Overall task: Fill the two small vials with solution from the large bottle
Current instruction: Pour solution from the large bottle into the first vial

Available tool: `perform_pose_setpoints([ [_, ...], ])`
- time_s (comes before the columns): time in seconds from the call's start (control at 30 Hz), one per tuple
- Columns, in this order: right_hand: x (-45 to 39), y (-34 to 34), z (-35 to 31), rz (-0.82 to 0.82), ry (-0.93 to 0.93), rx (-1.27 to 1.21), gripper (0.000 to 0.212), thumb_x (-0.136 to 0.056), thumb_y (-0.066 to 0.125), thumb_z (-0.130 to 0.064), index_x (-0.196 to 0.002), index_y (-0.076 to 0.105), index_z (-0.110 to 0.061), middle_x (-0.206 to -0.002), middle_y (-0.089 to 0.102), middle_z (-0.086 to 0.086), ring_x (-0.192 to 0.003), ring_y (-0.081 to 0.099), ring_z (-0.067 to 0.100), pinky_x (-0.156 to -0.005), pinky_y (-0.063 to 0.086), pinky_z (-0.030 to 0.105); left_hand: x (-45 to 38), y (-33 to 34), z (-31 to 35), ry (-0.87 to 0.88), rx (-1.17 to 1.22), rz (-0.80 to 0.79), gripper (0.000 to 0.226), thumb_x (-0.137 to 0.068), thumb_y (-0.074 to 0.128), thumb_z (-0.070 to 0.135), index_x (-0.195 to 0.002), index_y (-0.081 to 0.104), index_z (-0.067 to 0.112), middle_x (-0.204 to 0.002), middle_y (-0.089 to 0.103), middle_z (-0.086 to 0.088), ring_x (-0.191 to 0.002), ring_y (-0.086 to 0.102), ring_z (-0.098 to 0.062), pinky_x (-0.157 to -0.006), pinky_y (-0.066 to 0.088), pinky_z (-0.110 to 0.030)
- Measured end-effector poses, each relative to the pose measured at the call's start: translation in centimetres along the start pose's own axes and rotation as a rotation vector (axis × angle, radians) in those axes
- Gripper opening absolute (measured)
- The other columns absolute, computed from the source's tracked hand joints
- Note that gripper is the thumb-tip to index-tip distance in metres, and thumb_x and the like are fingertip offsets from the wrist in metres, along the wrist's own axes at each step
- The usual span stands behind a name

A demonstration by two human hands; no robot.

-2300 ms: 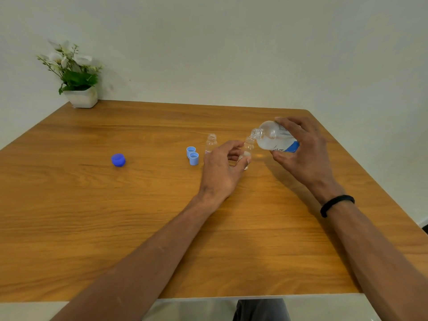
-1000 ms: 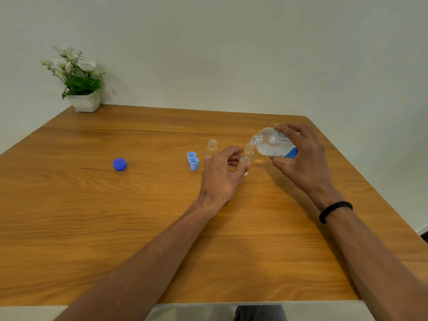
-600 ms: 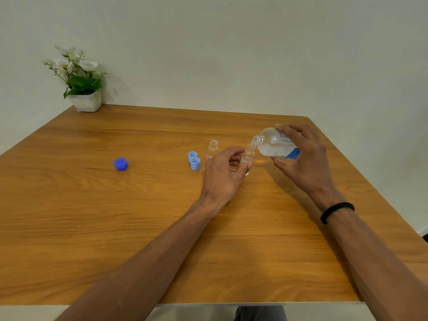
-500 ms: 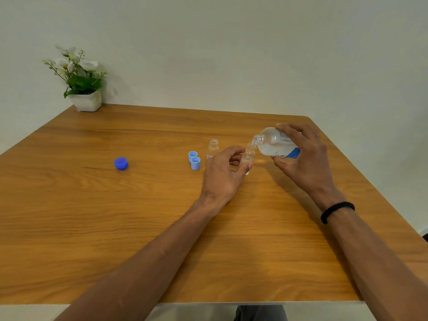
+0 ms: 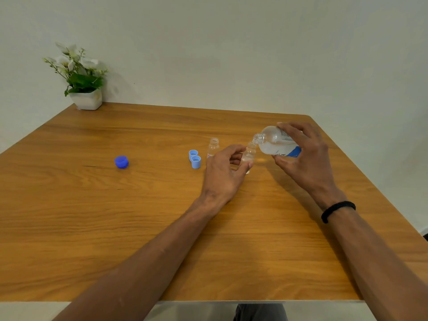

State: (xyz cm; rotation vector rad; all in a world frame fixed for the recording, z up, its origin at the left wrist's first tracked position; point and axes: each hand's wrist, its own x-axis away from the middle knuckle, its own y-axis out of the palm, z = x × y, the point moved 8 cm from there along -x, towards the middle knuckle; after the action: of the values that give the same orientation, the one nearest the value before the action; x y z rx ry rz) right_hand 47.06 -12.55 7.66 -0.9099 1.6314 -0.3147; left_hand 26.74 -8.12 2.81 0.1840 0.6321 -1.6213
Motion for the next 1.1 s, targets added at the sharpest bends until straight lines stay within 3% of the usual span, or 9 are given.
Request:
perform_pose_setpoints([
  [1.1, 0.09, 0.18, -0.13, -0.012, 0.02, -0.026, 0.075, -0.076, 0.093, -0.014, -0.144, 0.063, -0.015, -0.136, 0.061, 0.008, -0.126, 0.057, 0.026, -0.105, 0.055, 0.048, 0.0, -0.08, 0.1, -0.01, 0.045, 0.013, 0.042, -0.091, 0.08, 0.019, -0.131, 0.07, 0.012, -0.106, 0.077, 0.004, -0.097, 0.071, -0.002, -0.077, 0.057, -0.009],
])
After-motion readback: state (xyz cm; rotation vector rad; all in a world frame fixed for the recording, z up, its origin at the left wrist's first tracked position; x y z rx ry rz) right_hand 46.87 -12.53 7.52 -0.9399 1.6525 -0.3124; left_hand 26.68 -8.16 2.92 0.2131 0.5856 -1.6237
